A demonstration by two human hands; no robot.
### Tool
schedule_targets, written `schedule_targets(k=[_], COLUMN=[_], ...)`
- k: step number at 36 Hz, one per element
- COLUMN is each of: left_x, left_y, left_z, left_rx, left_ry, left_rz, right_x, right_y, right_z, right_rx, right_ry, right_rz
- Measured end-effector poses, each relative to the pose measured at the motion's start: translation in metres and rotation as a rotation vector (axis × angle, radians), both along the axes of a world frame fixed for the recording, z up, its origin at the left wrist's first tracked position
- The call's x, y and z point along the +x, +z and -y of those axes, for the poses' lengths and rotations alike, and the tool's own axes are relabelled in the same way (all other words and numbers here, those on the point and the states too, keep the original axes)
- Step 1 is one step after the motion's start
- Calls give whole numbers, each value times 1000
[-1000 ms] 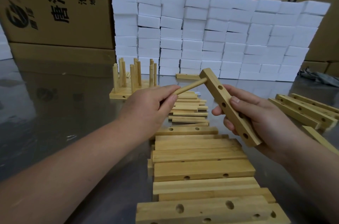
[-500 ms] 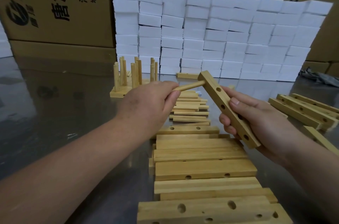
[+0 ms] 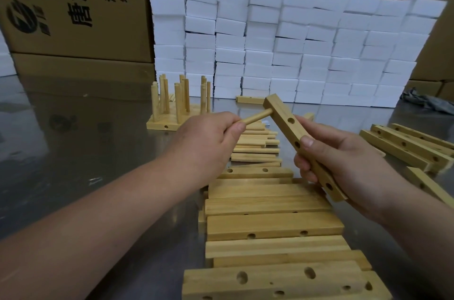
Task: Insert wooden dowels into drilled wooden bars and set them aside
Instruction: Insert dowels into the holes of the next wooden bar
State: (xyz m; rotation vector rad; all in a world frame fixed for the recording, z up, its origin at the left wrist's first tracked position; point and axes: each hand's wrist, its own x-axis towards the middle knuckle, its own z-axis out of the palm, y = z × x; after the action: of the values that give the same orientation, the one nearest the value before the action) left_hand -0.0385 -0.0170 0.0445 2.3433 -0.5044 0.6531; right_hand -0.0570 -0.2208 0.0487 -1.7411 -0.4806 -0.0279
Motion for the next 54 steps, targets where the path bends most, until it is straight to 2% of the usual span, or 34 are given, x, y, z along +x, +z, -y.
schedule_targets(k=[4, 13, 20, 23, 34, 41, 43, 46, 49, 52, 54], left_x=[-1, 3, 7, 11, 25, 27, 29, 30, 33, 35, 33], left_y=[0, 4, 10, 10, 4, 4, 2, -6, -16, -20, -21], left_z=[1, 4, -4, -6, -13, -14, -15, -19, -17, -15, -17], left_rx=[-58, -389, -741, -818, -929, -964, -884, -549, -200, -130, -98], left_ry=[-30, -77, -378, -429, -249, -190, -124, -56, -79, -106, -94], left_rz=[-57, -297, -742, -843, -616, -550, -489, -382, -477, -647, -678], right_x=[0, -2, -4, -4, 3, 8, 11, 16, 20, 24, 27], right_y=[0, 0, 0, 0, -5, -10, -11, -10, -11, -15, -17], right_z=[0, -4, -5, -5, -3, -5, -2, 2, 4, 3, 3], right_rx=[-5, 1, -9, -29, -128, -210, -161, -35, 36, 86, 120], right_ry=[-20, -58, -73, -80, -251, -298, -379, -479, -527, -529, -526], right_rz=[11, 30, 62, 79, 36, 47, 64, 60, 10, -70, -120])
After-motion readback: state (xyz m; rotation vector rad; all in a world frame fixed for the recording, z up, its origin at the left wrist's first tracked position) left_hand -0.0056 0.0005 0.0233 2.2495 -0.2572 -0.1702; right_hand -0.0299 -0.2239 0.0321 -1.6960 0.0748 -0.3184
